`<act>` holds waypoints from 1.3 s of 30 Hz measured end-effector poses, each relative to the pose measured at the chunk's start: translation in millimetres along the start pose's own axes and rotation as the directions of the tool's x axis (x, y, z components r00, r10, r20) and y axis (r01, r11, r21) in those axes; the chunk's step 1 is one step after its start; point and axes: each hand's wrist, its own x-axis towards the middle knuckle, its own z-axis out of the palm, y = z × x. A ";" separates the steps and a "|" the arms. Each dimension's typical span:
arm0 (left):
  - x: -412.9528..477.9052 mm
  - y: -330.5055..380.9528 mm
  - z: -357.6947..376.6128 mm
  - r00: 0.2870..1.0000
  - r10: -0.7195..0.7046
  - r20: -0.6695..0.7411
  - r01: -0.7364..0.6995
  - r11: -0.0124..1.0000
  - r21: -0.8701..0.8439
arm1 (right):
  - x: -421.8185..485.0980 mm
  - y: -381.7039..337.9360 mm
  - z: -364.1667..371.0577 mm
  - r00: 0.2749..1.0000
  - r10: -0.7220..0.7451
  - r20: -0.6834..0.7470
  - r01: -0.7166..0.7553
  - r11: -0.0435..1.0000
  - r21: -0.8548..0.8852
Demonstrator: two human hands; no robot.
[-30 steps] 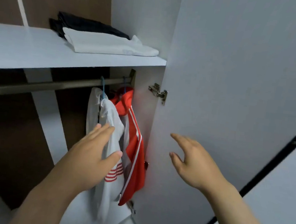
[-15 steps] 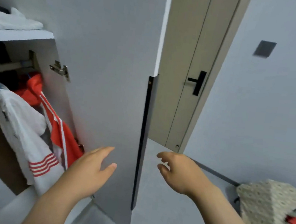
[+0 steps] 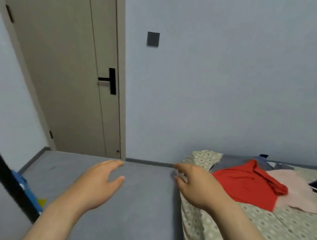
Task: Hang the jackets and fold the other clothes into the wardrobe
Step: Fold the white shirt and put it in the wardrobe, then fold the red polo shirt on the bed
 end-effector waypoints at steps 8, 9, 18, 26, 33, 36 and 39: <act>73.3 128.2 64.6 0.951 0.278 0.136 -0.282 0.959 0.010 | -62.9 128.3 -41.7 0.957 0.281 -0.070 -0.281 0.960 0.012; 85.0 139.3 74.0 0.940 0.304 0.151 -0.310 0.951 0.013 | -66.5 142.3 -41.5 0.946 0.317 -0.067 -0.315 0.949 0.031; 212.7 163.2 148.4 0.874 0.396 0.281 -0.406 0.913 -0.025 | -17.3 240.6 -18.4 0.861 0.508 -0.030 -0.504 0.859 0.095; 346.0 151.7 219.0 0.852 0.369 0.372 -0.359 0.928 -0.099 | 53.8 319.9 3.6 0.763 0.642 0.069 -0.646 0.757 0.102; 403.1 164.6 291.1 0.778 0.315 0.543 -0.281 0.948 -0.147 | 72.4 365.4 23.2 0.699 0.702 0.139 -0.715 0.686 0.131; 412.6 171.6 314.6 0.748 0.298 0.593 -0.262 0.954 -0.149 | 73.1 381.9 26.6 0.682 0.712 0.169 -0.731 0.665 0.153; 419.5 178.1 331.1 0.729 0.244 0.639 -0.197 0.969 -0.146 | 72.4 395.2 30.0 0.664 0.719 0.206 -0.748 0.634 0.197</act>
